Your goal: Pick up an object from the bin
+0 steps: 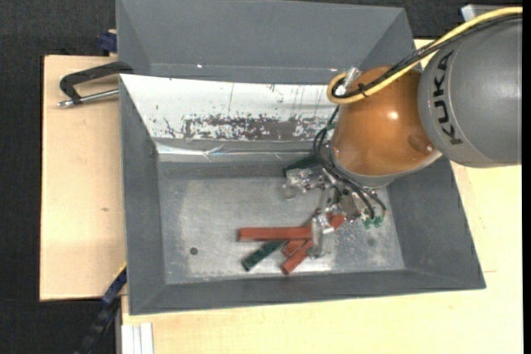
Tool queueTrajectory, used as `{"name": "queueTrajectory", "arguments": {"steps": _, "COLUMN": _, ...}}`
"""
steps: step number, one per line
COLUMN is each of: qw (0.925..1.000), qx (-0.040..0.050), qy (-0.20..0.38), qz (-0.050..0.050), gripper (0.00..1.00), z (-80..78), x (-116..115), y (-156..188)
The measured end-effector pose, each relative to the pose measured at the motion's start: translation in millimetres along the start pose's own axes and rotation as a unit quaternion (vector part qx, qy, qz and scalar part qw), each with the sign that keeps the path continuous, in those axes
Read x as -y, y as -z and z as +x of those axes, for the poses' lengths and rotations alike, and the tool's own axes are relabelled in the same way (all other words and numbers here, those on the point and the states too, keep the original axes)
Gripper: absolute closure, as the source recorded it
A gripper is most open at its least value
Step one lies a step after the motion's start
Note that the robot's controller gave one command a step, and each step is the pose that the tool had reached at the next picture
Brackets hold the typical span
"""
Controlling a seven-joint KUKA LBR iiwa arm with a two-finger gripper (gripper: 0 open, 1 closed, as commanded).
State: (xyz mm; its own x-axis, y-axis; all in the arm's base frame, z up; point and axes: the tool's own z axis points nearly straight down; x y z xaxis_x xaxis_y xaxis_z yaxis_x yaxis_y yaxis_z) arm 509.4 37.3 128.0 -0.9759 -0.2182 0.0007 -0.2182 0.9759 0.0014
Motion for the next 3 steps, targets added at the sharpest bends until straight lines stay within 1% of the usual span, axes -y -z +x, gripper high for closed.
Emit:
{"name": "queueTrajectory", "arguments": {"steps": 1, "qw": 0.9944, "qx": 0.0039, "qy": 0.106, "qz": 0.001, "gripper": 0.0, "z": -11.1, "x": 34, "y": -11}}
{"name": "queueTrajectory", "arguments": {"steps": 2, "qw": 0.9918, "qx": 0.0013, "qy": 0.128, "qz": 0.0, "gripper": 0.0, "z": -8.1, "x": 76, "y": -56}}
{"name": "queueTrajectory", "arguments": {"steps": 3, "qw": 0.9745, "qx": 0.0022, "qy": 0.225, "qz": 0.001, "gripper": 1.0, "z": -10.9, "x": 58, "y": -57}}
